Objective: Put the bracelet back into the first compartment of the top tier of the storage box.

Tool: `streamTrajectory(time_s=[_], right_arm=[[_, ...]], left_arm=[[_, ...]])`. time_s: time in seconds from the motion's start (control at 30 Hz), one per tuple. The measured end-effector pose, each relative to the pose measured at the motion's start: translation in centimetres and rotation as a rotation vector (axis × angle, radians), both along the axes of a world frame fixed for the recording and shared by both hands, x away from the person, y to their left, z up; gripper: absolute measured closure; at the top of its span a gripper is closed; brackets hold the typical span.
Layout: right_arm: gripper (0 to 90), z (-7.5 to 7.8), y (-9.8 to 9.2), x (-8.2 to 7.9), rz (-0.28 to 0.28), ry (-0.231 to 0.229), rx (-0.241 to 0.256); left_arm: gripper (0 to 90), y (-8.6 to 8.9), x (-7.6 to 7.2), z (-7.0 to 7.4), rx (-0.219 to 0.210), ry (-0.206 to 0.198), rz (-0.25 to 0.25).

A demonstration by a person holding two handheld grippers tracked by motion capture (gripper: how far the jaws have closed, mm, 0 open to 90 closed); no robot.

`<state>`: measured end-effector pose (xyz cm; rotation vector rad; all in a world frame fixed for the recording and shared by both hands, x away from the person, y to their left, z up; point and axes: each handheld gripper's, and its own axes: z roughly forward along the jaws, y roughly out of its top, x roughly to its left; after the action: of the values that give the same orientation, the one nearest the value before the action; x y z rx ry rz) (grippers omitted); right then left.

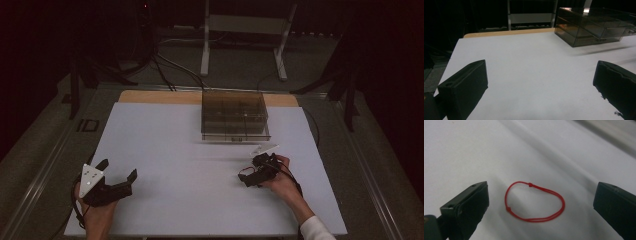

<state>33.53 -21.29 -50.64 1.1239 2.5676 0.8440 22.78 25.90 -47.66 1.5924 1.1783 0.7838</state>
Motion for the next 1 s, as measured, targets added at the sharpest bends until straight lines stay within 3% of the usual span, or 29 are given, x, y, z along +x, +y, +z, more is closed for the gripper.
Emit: streamTrajectory(time_s=[0.37, 0.63, 1.0], right_arm=[[6.7, -0.43, 0.15, -0.05, 0.004, 0.015, -0.024], [16.9, -0.54, 0.35, -0.13, -0.009, 0.02, -0.044], [43.7, 0.03, 0.25, -0.75, 0.015, 0.023, -0.053]], left_arm=[[1.1, 0.03, 0.01, -0.03, -0.002, 0.001, 0.002], [1.1, 0.09, 0.0, -0.02, -0.001, 0.001, 0.005], [1.1, 0.03, -0.01, -0.01, 0.0, 0.001, 0.004]])
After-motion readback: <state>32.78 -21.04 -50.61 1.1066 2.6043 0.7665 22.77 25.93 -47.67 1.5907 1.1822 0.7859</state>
